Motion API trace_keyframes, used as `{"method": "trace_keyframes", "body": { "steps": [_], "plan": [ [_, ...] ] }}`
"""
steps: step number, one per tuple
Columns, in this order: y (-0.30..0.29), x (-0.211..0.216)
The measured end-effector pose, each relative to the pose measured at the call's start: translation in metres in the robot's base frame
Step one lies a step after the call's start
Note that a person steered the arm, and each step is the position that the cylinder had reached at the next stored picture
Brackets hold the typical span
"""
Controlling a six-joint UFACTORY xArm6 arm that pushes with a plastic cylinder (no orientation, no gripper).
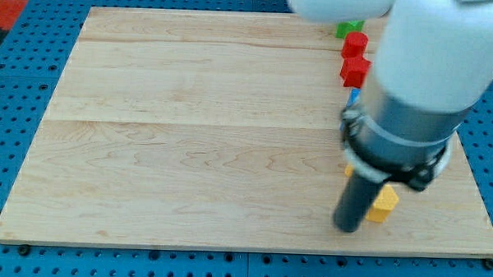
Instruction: Push the green star down a bit
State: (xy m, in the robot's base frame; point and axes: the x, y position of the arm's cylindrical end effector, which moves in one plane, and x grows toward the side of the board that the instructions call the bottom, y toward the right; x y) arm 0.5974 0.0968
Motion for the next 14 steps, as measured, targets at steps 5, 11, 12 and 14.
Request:
{"method": "trace_keyframes", "body": {
  "steps": [5,11,12,14],
  "plan": [
    [-0.036,-0.213],
    [-0.048,-0.315],
    [-0.071,-0.324],
    [-0.105,-0.345]
  ]
}}
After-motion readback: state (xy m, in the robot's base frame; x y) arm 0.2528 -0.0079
